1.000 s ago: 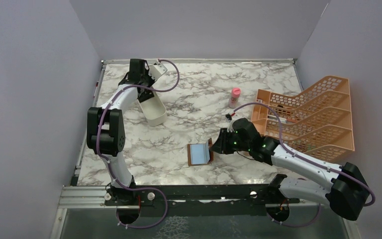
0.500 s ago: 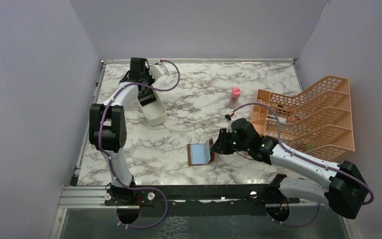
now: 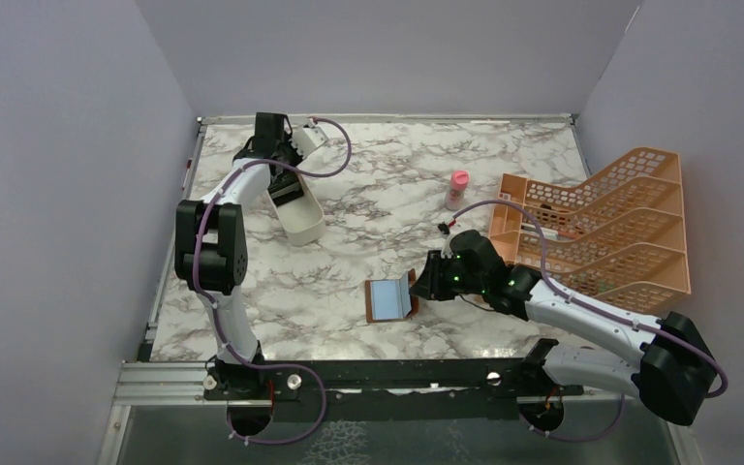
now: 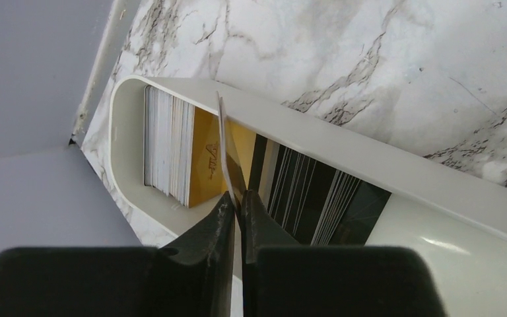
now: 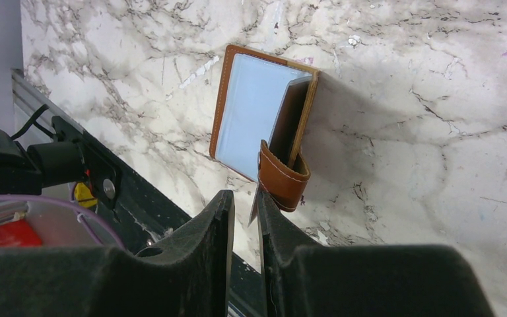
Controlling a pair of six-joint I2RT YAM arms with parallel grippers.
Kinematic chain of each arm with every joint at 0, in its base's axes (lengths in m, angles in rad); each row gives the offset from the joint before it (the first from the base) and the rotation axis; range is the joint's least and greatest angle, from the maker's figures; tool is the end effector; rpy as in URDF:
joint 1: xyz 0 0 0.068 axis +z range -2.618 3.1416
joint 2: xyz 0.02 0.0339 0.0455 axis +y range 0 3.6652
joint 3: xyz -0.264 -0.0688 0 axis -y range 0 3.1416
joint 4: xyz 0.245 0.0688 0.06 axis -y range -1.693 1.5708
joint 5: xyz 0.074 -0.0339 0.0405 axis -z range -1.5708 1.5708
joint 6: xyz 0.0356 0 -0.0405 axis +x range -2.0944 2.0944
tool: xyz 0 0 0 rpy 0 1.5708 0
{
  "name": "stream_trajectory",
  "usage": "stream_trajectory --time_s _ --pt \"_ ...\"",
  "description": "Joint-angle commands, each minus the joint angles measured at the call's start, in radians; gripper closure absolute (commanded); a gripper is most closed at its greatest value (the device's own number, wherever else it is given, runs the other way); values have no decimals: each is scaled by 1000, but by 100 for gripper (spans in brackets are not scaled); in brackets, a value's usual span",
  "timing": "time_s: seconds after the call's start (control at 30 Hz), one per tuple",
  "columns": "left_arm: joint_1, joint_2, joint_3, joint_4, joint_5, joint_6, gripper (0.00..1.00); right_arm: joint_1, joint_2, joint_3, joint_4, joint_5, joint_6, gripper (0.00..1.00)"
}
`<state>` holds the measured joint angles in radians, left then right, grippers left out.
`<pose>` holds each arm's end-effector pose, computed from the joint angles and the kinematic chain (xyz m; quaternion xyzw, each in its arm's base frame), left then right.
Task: Put the credit cards into the card holder
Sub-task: Adjust the credit card in the storage box.
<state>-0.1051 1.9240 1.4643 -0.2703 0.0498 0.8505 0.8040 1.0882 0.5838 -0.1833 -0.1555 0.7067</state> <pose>0.4365 -0.0478 0.2332 0.4287 0.8058 0.1274 0.3883 0.1524 0.1661 0.2122 -0.0770 0.8987 0.3432 0.2620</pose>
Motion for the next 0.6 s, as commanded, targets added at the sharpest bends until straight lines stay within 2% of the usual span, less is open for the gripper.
stream_trajectory --time_s 0.0,0.13,0.2,0.23,0.3,0.47,0.5,0.57 --pt "-9 1 23 -49 65 5 100 4 -14 6 -12 -6 4 75" --pt "-11 -8 27 -56 61 -4 100 4 -15 4 -10 -12 5 75" --pt "-14 -10 31 -57 31 -5 91 4 -19 1 -11 -12 5 75" --pt "-15 -13 30 -58 28 -1 92 4 -22 0 -11 -12 5 75" --pt "-14 -23 24 -61 29 3 100 4 -27 -1 -14 -10 4 75" --pt "-15 -55 6 -76 38 -22 100 4 -36 -2 -18 -10 4 75" --pt "-15 -59 6 -83 38 -27 98 4 -38 -2 -19 -11 4 75" --pt "-15 -63 7 -101 40 -30 85 4 -41 -4 -19 -10 3 75"
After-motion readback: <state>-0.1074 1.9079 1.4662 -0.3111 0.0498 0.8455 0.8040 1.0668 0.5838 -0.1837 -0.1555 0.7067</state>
